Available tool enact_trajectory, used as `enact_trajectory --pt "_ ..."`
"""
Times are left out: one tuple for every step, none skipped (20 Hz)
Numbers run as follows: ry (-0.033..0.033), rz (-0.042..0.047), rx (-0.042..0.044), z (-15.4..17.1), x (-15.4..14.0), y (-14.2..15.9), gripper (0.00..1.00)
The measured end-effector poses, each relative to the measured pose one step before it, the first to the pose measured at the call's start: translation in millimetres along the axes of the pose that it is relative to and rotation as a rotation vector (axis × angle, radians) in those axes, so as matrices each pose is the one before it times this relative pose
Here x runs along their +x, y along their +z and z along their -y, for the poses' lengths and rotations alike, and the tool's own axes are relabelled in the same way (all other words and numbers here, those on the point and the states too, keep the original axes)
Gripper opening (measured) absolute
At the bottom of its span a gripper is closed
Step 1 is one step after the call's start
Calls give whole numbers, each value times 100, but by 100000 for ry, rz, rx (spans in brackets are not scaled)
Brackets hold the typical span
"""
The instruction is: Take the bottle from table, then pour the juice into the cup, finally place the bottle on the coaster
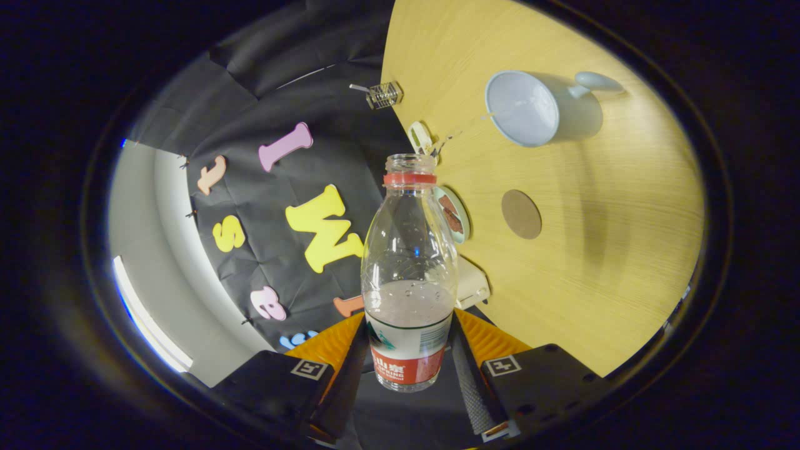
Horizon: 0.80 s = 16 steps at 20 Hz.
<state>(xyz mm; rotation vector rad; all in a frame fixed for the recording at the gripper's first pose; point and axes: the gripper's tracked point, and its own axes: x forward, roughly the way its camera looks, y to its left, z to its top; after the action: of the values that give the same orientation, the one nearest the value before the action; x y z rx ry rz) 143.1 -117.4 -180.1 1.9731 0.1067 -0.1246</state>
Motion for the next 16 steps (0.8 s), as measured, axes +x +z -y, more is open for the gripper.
enact_trajectory --pt "16 -212 953 117 0 -90 76" --pt "-426 42 355 38 24 -9 76" --pt "-7 114 73 -21 95 -29 76" --pt "155 -17 335 -221 73 -60 76" --pt "288 -19 583 -162 188 -61 76" --pt "518 -328 482 -546 334 -39 76" --pt "183 78 596 -236 160 -97 76" --pt "-44 279 863 -20 83 118 76" --pt "-32 162 1343 -65 2 99 76" --pt "-318 132 1714 -108 -111 44 76" --pt "435 119 1605 -73 -86 95 76" --pt "465 140 1254 -299 -82 -83 76" --pt "19 -186 517 -174 -317 -48 76" --pt "117 -280 -311 -232 177 -110 76" --pt "55 -30 -467 -75 46 -26 76" --pt "-112 226 226 -357 312 -54 76"
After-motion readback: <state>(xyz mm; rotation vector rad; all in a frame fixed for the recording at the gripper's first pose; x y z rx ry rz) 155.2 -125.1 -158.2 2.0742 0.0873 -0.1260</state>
